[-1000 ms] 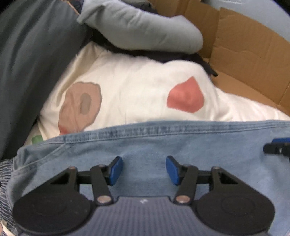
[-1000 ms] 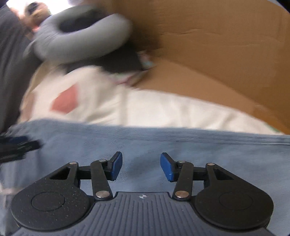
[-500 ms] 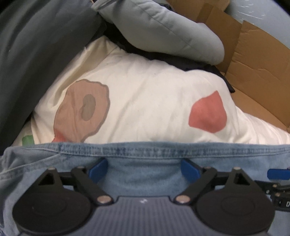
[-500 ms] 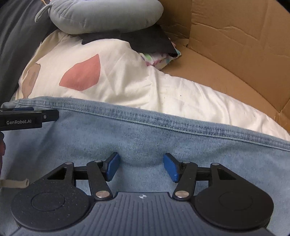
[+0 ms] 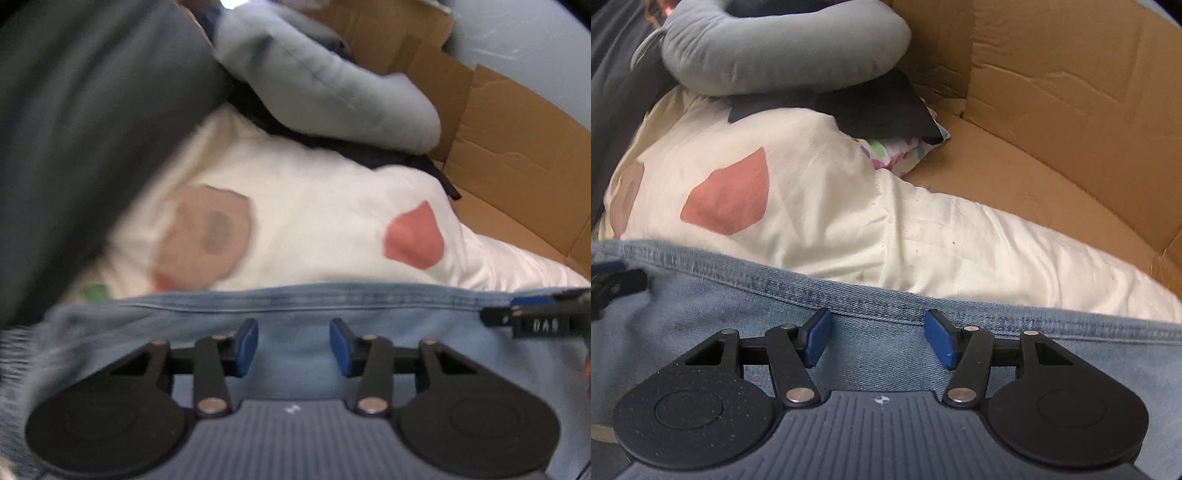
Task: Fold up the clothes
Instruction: 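Close the left tool on the elastic waistband while the right tool hovers over the leg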
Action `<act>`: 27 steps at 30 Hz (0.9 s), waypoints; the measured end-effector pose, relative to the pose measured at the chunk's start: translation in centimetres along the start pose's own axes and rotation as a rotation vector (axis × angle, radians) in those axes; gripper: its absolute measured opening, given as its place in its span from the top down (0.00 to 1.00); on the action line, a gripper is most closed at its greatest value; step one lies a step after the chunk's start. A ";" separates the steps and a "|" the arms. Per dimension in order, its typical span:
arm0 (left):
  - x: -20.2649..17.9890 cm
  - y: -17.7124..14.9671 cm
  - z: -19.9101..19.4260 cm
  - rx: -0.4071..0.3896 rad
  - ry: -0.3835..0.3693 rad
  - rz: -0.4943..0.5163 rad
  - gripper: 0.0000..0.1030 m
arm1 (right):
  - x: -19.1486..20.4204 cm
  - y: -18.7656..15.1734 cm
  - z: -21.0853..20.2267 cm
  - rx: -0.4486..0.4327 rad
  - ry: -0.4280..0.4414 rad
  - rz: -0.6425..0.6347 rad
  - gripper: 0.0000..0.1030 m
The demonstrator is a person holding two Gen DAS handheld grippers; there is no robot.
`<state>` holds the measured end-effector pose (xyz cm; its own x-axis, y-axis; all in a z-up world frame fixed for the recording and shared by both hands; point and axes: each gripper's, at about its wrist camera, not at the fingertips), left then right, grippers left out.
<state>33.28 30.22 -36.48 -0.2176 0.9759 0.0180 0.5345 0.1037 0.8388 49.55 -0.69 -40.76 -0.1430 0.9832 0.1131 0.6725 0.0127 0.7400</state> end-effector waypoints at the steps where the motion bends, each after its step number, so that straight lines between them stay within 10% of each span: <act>1: 0.8 0.1 -0.6 -0.015 0.018 0.004 0.55 | -0.1 0.0 0.0 0.002 0.008 0.000 0.40; 15: 11.6 -2.7 1.3 0.095 0.211 -0.095 0.96 | -3.9 1.8 -7.0 -0.023 0.087 -0.039 0.41; 27: 13.1 -0.3 -0.3 0.095 0.185 -0.134 0.95 | -14.6 -1.6 -21.4 -0.068 -0.018 0.035 0.41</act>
<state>30.00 42.88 -36.34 -0.4328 0.9013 0.0170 0.5632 0.2556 0.7858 35.06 -18.91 -29.42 -0.1069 0.9860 0.1279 0.6261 -0.0332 0.7790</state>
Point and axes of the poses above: each gripper's, at about its wrist camera, not at the fingertips, and z roughly the way its jaws point, x to its left, y to its top, and after that the axes turned 14 degrees about -x, right-handed
